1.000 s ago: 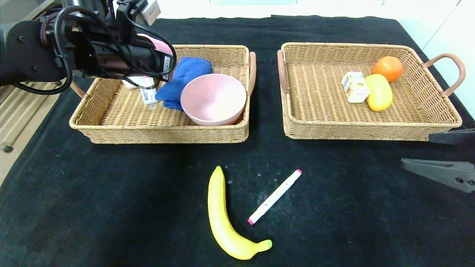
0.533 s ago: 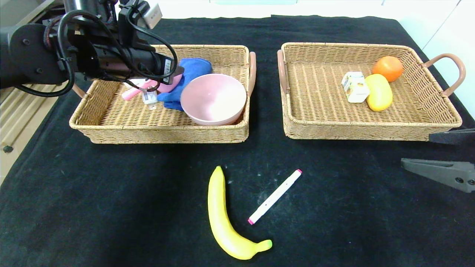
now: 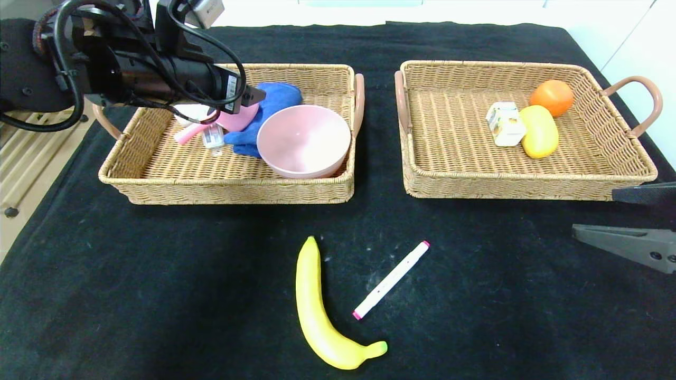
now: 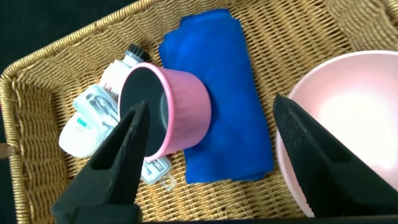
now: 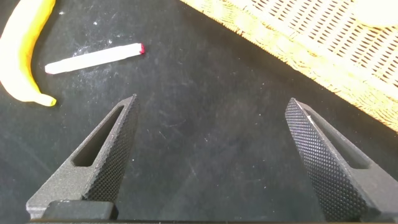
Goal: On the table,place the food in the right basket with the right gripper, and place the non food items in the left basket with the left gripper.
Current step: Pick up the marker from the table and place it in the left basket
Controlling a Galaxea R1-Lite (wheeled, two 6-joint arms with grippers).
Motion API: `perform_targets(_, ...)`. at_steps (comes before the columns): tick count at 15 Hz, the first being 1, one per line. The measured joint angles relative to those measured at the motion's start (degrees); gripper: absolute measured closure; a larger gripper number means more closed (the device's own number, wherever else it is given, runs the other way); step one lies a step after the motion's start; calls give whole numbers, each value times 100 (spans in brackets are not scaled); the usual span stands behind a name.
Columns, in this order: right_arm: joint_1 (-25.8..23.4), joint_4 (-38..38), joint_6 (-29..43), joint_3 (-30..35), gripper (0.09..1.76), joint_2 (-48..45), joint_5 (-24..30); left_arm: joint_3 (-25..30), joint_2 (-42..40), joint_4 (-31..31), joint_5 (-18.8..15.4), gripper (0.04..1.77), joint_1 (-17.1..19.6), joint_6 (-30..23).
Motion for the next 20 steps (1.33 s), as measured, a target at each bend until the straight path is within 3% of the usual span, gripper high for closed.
perform_targets(5,0,-11,7,0,14,-33,1,411,-480,2,-177,23,-513,9)
perform_targets(11,-39,-9,29,-16,14,-74,1,1449,-1123,-63,-243,16,-1291,-11)
perform_targets(16,-44,-20,44,-33,14,-80,-18,2214,-1536,-77,-689,13,-1649,-80)
perform_targets(20,-50,-22,49,-49,14,-88,-24,3014,-1690,-742,-697,12,-2196,-157)
